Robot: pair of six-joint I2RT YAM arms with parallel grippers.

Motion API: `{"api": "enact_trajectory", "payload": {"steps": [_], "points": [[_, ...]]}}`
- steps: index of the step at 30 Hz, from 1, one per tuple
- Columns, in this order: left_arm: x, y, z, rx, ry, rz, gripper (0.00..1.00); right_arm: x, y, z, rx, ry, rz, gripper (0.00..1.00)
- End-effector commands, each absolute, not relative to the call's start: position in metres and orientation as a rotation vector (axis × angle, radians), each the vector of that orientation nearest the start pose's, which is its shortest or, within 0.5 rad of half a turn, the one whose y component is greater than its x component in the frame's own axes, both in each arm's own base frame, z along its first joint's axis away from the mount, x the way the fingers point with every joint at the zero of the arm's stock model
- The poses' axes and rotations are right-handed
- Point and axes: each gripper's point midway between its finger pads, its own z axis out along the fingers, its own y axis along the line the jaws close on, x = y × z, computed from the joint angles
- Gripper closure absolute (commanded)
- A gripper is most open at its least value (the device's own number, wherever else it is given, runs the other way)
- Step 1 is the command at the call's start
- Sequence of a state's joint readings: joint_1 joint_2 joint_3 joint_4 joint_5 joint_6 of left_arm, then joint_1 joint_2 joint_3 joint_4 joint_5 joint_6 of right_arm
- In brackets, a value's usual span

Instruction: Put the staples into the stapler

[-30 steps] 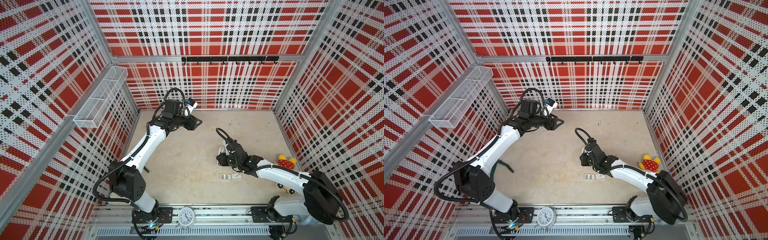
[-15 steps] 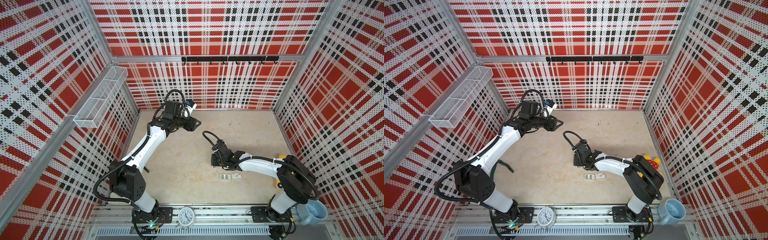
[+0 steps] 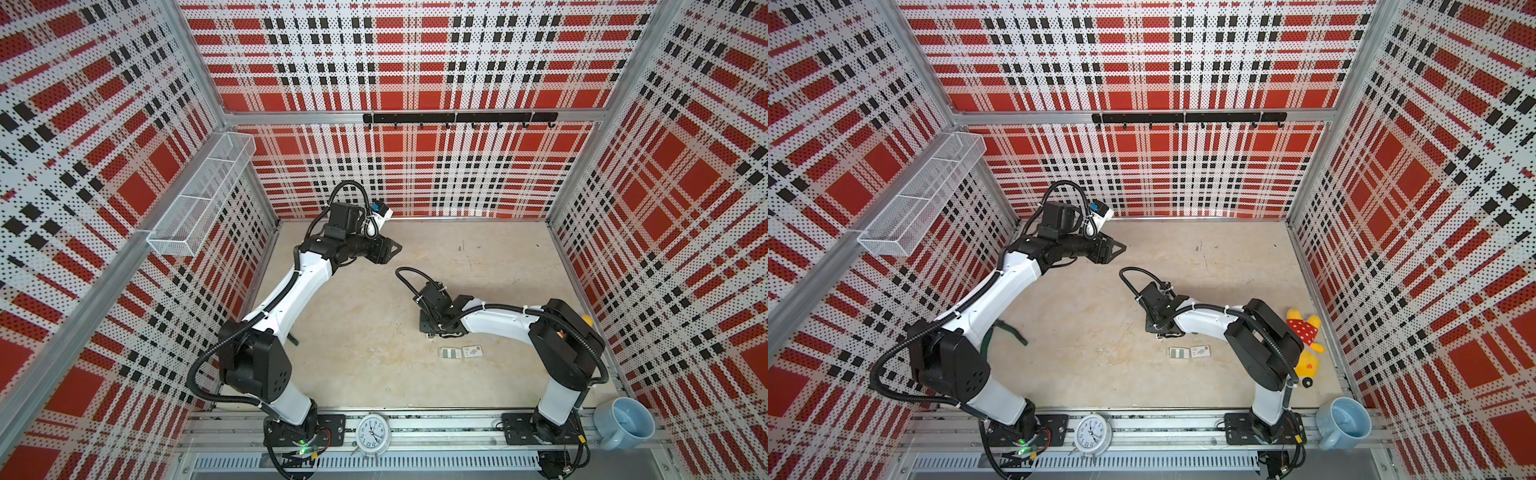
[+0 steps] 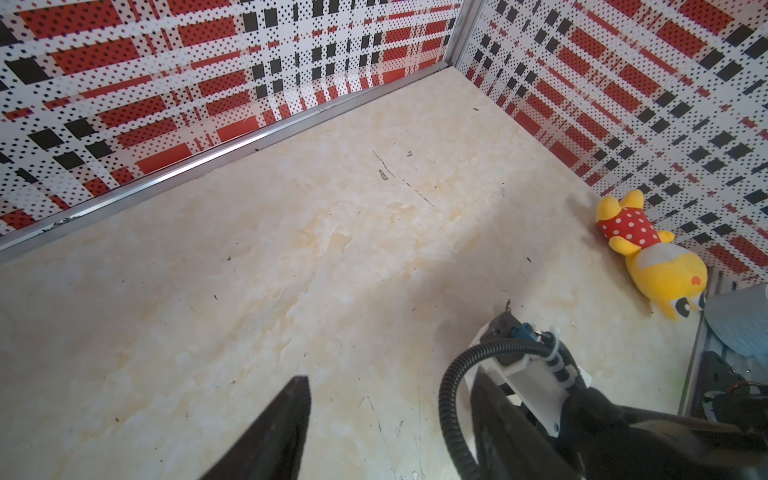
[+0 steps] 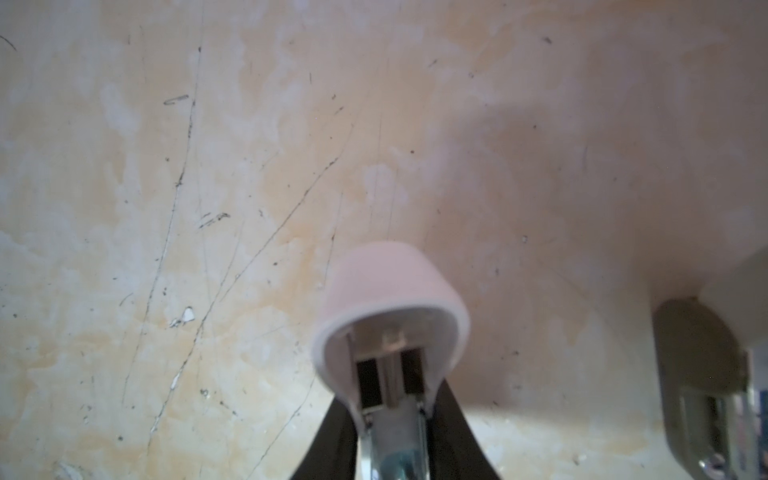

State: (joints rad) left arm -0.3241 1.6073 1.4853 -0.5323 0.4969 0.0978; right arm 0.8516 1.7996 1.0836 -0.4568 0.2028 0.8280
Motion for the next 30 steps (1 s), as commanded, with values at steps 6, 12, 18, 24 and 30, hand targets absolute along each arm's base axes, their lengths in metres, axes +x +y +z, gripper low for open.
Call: {"api": "enact_trajectory", "payload": {"steps": [6,12,18,24,30], "points": [[0.409,-0.225,0.254,0.725,2.145,-0.716,0.36,0.290,0.276,0.026,0.061,2.727,0.170,0.69],[0.409,-0.225,0.247,0.727,2.162,-0.720,0.36,0.291,0.277,0.026,0.063,2.727,0.168,0.59],[0.410,-0.224,0.246,0.729,2.165,-0.716,0.36,0.292,0.278,0.031,0.060,2.714,0.182,0.56],[0.410,-0.222,0.247,0.735,2.169,-0.694,0.36,0.293,0.275,0.054,0.051,2.666,0.197,0.54],[0.411,-0.217,0.252,0.740,2.175,-0.665,0.36,0.279,0.255,0.090,0.049,2.608,0.221,0.57]]}}
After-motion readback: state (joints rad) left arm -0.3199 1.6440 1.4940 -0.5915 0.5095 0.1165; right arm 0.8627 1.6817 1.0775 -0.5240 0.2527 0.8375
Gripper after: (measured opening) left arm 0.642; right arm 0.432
